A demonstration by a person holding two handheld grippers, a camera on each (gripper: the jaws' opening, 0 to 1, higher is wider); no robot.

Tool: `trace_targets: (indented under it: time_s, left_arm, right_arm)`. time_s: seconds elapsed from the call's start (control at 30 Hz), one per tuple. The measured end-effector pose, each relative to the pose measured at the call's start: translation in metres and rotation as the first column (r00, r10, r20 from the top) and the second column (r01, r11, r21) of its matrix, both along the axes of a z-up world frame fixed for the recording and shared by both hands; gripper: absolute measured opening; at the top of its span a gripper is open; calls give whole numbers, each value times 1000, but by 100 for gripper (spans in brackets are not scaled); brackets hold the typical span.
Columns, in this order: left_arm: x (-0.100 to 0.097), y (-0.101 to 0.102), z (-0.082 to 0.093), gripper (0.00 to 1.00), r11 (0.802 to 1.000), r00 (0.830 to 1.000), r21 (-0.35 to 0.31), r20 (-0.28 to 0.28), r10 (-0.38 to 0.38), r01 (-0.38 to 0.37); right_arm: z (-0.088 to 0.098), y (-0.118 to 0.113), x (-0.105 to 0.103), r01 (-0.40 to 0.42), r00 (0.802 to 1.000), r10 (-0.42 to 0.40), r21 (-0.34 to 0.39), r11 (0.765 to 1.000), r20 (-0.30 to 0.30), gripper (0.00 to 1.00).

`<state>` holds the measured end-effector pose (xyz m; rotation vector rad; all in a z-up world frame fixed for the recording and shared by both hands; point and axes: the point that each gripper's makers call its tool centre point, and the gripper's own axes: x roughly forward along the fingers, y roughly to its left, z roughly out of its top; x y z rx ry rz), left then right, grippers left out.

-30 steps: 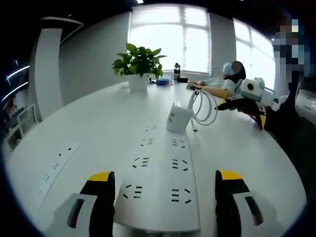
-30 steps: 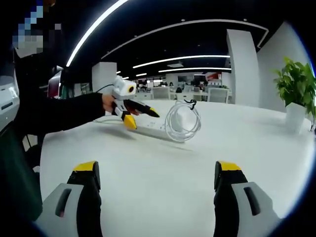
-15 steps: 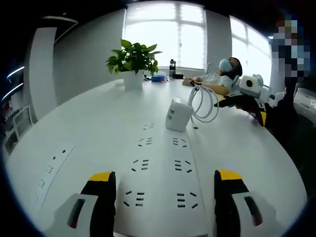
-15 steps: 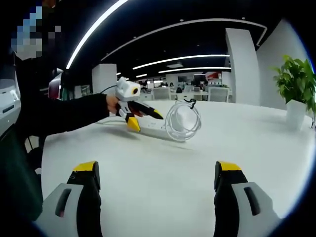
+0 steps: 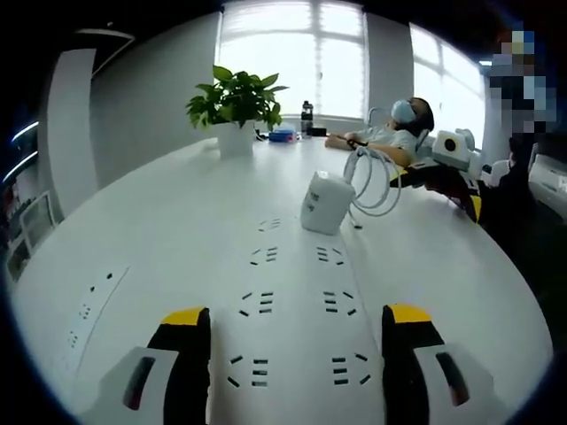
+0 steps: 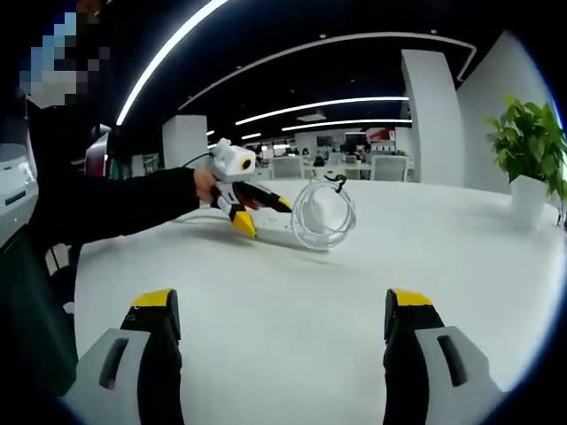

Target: Straighten the power strip on the desk, plug the charger into it

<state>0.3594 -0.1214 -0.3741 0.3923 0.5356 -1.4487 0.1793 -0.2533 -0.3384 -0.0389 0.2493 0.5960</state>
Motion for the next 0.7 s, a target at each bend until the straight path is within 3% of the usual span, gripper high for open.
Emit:
trace_targets:
  time_s: [0.3, 0.7]
  left_arm:
    - [0, -2, -3, 75, 1000, 1000, 26, -21, -7, 7]
    - [-4, -6, -8, 78, 998, 1000, 57, -22, -20, 21]
  right_arm:
    - [-3, 0, 0, -2, 1000, 2, 3, 1000, -6, 95]
    - [-4, -1, -1, 0, 1000, 0, 5, 1000, -7, 94]
